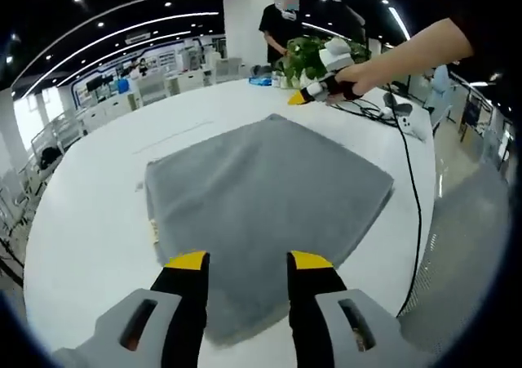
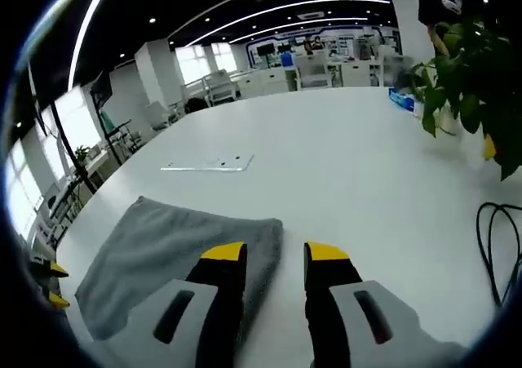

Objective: Fold the towel on the table until its edges align and the towel forms a compact rectangular stack.

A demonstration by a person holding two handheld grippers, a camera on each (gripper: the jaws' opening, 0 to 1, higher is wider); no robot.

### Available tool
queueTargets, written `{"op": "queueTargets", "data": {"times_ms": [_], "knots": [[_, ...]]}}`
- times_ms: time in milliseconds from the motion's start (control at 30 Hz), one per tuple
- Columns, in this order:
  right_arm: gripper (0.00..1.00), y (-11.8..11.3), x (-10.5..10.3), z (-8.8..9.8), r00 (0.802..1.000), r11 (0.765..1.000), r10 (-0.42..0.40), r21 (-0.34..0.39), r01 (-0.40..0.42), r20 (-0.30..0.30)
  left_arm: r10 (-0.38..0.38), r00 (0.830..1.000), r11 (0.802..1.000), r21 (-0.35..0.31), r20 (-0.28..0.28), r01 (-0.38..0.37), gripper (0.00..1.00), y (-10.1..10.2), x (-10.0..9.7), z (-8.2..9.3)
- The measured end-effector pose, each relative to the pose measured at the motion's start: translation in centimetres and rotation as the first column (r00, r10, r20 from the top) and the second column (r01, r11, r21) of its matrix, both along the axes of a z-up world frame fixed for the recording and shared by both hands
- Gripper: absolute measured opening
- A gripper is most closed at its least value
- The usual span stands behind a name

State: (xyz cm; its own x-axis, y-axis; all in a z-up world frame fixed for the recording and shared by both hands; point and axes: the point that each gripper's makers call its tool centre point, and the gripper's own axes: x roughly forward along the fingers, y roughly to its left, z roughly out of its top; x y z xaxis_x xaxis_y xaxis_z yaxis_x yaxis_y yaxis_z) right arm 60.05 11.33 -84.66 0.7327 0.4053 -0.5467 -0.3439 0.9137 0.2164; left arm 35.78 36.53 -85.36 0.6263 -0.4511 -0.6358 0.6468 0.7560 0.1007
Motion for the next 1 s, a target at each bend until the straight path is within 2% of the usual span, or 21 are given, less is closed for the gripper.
{"op": "queueTargets", "data": {"times_ms": [100, 133, 200, 267, 400, 467, 500, 600, 833, 1000], "knots": [[0.27, -0.3, -0.7, 0.3, 1.0, 1.0, 0.003, 0.003, -0.003, 0.003, -0.103, 0.995, 0.994, 0.043, 0.013, 0.102, 0.39, -3.1, -0.2, 0.0], [0.27, -0.3, -0.9, 0.4, 1.0, 1.0, 0.005, 0.005, -0.005, 0.004, -0.129, 0.992, 0.988, 0.08, 0.005, 0.128, 0.39, -4.0, -0.2, -0.3], [0.28, -0.2, -1.5, 0.5, 1.0, 1.0, 0.006, 0.017, -0.005, -0.004, -0.164, 0.986, 0.982, 0.1, 0.006, 0.163, 0.38, -5.7, -0.1, -0.6], [0.28, -0.2, -1.9, 0.4, 1.0, 1.0, 0.007, 0.025, -0.006, -0.014, -0.207, 0.978, 0.975, 0.089, 0.012, 0.205, 0.38, -8.0, -0.1, -0.4], [0.29, 0.3, -2.2, 0.3, 0.999, 0.999, 0.043, 0.018, -0.043, -0.014, -0.251, 0.968, 0.965, 0.085, 0.015, 0.249, 0.39, -10.9, 0.0, -0.4], [0.29, 0.3, -2.1, 0.3, 0.998, 0.998, 0.053, 0.022, -0.053, -0.014, -0.258, 0.966, 0.966, 0.009, -0.019, 0.259, 0.39, -12.6, -0.4, -0.6], [0.29, 0.4, -2.0, 0.4, 0.998, 0.998, 0.058, 0.026, -0.057, -0.012, -0.268, 0.963, 0.963, 0.0, -0.024, 0.268, 0.4, -13.3, -0.3, -0.8], [0.3, 0.9, -2.1, 0.6, 0.997, 0.996, 0.078, 0.036, -0.078, -0.001, -0.302, 0.953, 0.953, 0.024, -0.027, 0.302, 0.4, -14.8, -0.3, -1.4], [0.29, -0.1, -0.6, -0.3, 0.995, 0.994, 0.102, 0.035, -0.102, 0.003, -0.367, 0.93, 0.929, 0.041, -0.032, 0.368, 0.37, -18.4, 0.1, -2.4], [0.27, -0.8, 0.9, -1.0, 0.995, 0.996, 0.093, 0.007, -0.094, 0.026, -0.417, 0.909, 0.909, -0.005, -0.024, 0.417, 0.25, -21.0, -0.5, -2.3]]}}
